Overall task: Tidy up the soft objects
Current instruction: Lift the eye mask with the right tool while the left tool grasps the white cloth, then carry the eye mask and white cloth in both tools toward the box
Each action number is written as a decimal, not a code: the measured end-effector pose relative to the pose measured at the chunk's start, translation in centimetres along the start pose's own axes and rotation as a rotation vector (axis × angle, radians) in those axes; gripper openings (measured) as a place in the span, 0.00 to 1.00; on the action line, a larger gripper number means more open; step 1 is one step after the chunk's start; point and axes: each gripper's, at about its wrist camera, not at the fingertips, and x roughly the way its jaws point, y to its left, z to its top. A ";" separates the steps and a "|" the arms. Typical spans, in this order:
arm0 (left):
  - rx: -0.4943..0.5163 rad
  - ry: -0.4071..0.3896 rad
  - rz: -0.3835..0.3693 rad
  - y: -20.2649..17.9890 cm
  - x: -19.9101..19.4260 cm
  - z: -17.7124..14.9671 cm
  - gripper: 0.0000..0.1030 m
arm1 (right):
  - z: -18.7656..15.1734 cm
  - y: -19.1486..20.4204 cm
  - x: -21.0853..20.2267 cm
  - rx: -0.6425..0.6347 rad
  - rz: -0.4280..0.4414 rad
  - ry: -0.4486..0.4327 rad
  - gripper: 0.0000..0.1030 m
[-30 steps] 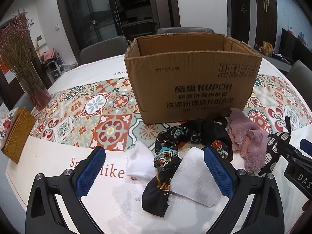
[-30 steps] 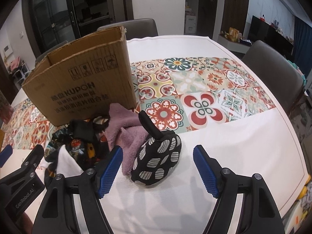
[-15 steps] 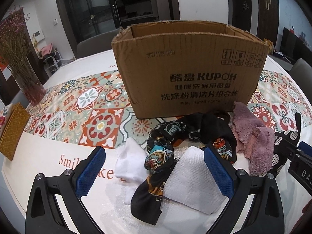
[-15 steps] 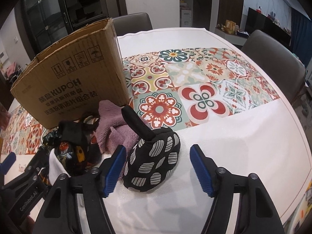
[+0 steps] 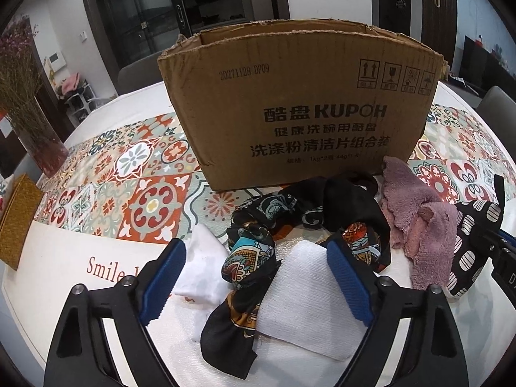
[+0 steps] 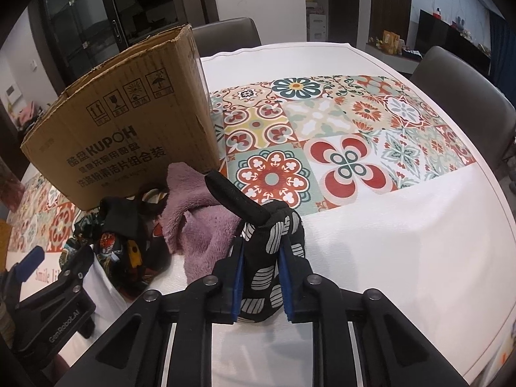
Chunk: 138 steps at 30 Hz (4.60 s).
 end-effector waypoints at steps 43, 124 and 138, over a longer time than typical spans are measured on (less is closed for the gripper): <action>0.067 0.052 -0.112 -5.6 -1.5 -2.5 0.52 | -1.1 -4.4 -4.8 0.038 -0.017 -0.062 0.17; 0.001 -0.171 -0.212 4.3 -14.1 9.5 0.04 | 6.7 7.1 -17.6 -0.196 0.133 -0.330 0.18; 0.029 -0.203 -0.180 4.8 -13.7 13.8 0.04 | 11.0 8.6 -16.9 -0.195 0.170 -0.320 0.18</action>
